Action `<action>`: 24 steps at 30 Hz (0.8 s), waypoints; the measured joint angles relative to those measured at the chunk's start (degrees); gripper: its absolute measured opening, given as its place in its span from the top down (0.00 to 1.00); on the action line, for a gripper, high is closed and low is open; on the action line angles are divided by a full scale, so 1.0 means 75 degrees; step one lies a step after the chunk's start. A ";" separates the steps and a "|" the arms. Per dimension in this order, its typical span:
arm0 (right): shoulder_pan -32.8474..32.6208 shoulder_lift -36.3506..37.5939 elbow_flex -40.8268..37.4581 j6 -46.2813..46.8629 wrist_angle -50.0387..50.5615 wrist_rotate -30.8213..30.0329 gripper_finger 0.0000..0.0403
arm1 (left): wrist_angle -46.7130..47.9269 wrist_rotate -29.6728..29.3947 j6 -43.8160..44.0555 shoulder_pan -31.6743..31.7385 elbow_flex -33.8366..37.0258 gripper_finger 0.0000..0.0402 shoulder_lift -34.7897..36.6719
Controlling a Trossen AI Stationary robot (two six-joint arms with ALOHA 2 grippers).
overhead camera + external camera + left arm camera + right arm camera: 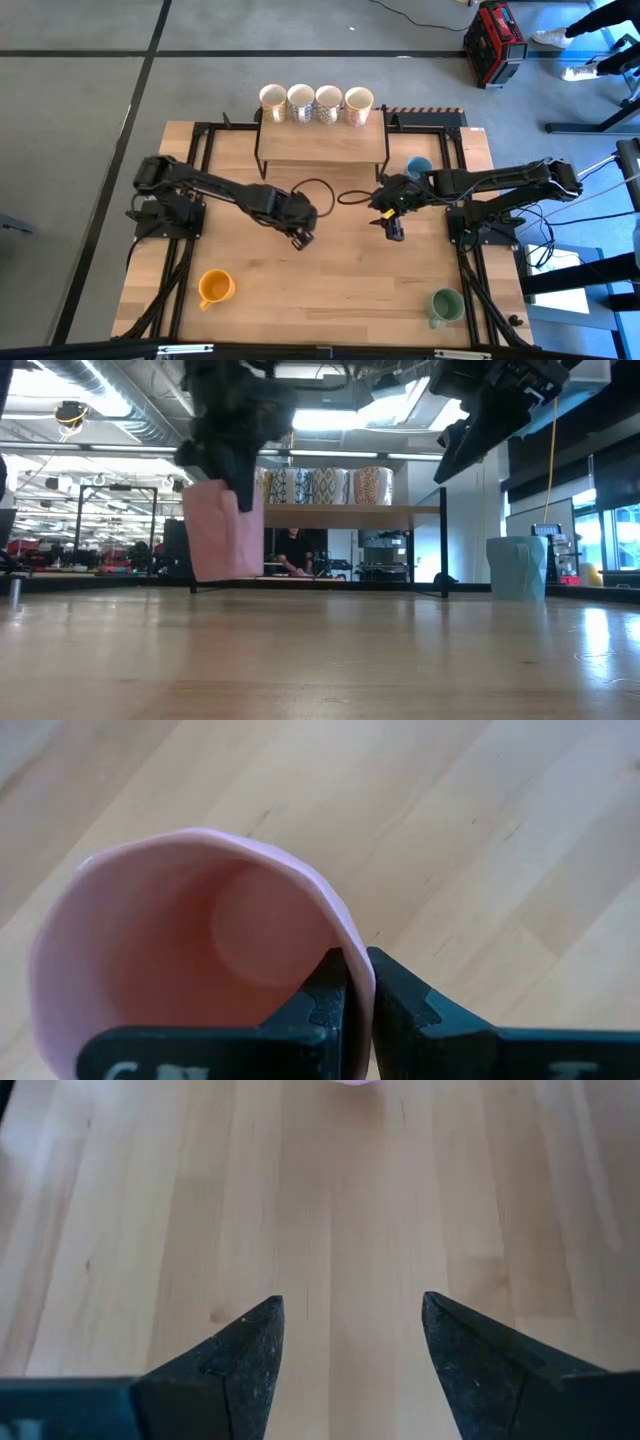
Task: Place coffee mugs
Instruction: Put the pink mug on the shelf
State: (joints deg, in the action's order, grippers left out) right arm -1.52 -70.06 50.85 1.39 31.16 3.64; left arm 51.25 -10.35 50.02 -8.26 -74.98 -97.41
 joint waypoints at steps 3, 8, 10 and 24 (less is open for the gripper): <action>0.0000 0.0000 0.0000 -0.0077 0.0158 0.0000 0.43 | 0.0012 -0.0011 0.0000 -0.0105 -0.0274 0.95 -0.0454; 0.0009 0.0000 0.0000 -0.0297 0.0253 0.0003 0.43 | -0.0009 0.0118 0.0073 -0.0211 -0.0439 0.95 -0.0882; 0.0009 0.0000 0.0000 -0.0414 0.0253 0.0001 0.43 | -0.0065 0.0132 0.0084 -0.0211 -0.0439 0.94 -0.0960; 0.0006 0.0003 0.0000 -0.0654 0.0265 0.0003 0.43 | -0.0146 0.0218 0.0272 -0.0219 -0.0442 0.80 -0.0979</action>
State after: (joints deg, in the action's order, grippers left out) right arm -1.48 -70.04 50.85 -3.51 33.15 3.66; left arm 50.15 -8.72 52.06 -9.91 -78.30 -104.75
